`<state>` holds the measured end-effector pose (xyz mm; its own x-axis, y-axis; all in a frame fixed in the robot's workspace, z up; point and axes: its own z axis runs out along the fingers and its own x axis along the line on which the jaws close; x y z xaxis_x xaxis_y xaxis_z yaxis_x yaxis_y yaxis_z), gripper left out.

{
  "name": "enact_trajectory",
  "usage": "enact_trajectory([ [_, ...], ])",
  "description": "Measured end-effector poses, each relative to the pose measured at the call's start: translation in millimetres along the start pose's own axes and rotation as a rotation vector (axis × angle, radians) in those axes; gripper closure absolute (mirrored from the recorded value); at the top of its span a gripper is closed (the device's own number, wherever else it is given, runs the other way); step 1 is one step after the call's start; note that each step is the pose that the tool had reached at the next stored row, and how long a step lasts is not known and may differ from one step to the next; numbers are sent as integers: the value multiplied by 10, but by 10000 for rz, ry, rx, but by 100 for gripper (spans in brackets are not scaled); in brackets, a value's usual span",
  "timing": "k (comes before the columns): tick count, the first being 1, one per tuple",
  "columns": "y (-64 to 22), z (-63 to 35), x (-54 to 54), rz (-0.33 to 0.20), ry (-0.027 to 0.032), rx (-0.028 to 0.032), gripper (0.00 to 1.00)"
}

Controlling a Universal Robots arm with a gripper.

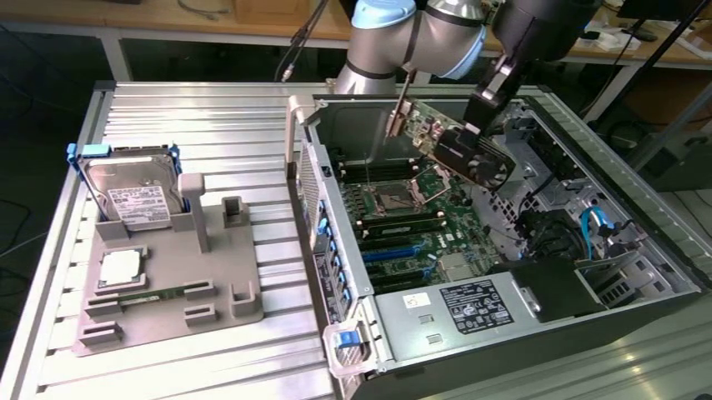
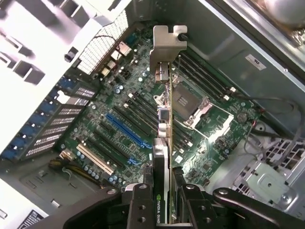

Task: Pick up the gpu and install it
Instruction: 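Insert the gpu into the slot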

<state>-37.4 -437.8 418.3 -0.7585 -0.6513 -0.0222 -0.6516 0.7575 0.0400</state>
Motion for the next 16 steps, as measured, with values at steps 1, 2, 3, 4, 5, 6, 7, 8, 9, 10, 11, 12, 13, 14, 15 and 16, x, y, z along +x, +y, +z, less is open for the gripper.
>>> enact_trajectory([
  [1, 0, 4, 0, -200, 8, -5, 73],
  [2, 0, 8, 0, -375, 15, -9, 73],
  [3, 0, 13, 0, -543, 22, -12, 73],
  [4, -1, 17, 0, -728, 29, -17, 73],
  [5, -1, 22, 1, -914, 36, -21, 73],
  [6, -1, 27, 1, -1102, 45, -25, 73],
  [7, -1, 32, 1, -1280, 51, -29, 73],
  [8, -1, 37, 1, -1463, 58, -33, 73],
  [9, -2, 41, 1, -1638, 66, -36, 73],
  [10, -2, 46, 1, -1806, 73, -41, 73],
  [11, -2, 51, 1, -1997, 80, -45, 73],
  [12, -2, 55, 1, -2188, 88, -49, 73],
  [13, -2, 59, 1, -2367, 95, -53, 73],
  [14, -3, 64, 1, -2575, 103, -57, 73],
  [15, -3, 69, 2, -2753, 111, -61, 73],
  [16, -3, 73, 2, -2923, 118, -65, 73],
])
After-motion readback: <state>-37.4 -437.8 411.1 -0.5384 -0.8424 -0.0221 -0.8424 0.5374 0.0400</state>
